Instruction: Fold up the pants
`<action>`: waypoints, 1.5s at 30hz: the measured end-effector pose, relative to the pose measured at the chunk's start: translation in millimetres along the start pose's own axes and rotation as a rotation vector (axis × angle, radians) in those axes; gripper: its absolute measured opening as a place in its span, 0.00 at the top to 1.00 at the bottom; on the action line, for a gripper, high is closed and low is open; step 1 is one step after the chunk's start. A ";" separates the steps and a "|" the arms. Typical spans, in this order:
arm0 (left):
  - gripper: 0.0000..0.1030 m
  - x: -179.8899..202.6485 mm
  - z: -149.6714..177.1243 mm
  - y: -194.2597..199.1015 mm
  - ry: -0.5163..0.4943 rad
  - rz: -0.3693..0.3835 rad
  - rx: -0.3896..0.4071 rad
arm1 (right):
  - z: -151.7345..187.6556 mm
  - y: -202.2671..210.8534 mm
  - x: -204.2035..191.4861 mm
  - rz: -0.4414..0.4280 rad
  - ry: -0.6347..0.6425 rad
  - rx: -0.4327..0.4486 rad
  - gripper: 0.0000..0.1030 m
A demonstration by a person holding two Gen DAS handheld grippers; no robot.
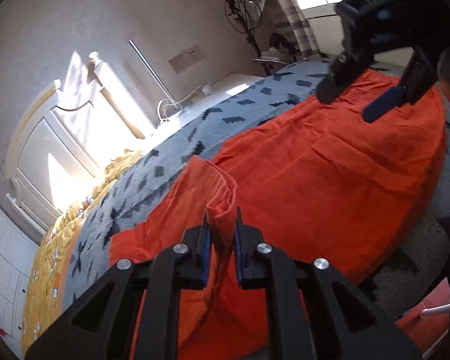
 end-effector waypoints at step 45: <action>0.88 47.3 16.7 -7.4 -0.149 0.018 0.008 | -44.1 -137.9 -76.8 0.015 0.245 -0.223 0.91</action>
Point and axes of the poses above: each gripper's, at about its wrist camera, not at the fingertips, and y roughly against the way its jaws point, x to its right, z to its underside, the point moved 1 cm from there along -y, roughly the way its jaws point, and after that the axes turned 12 degrees about -y, right-handed, at the moved point
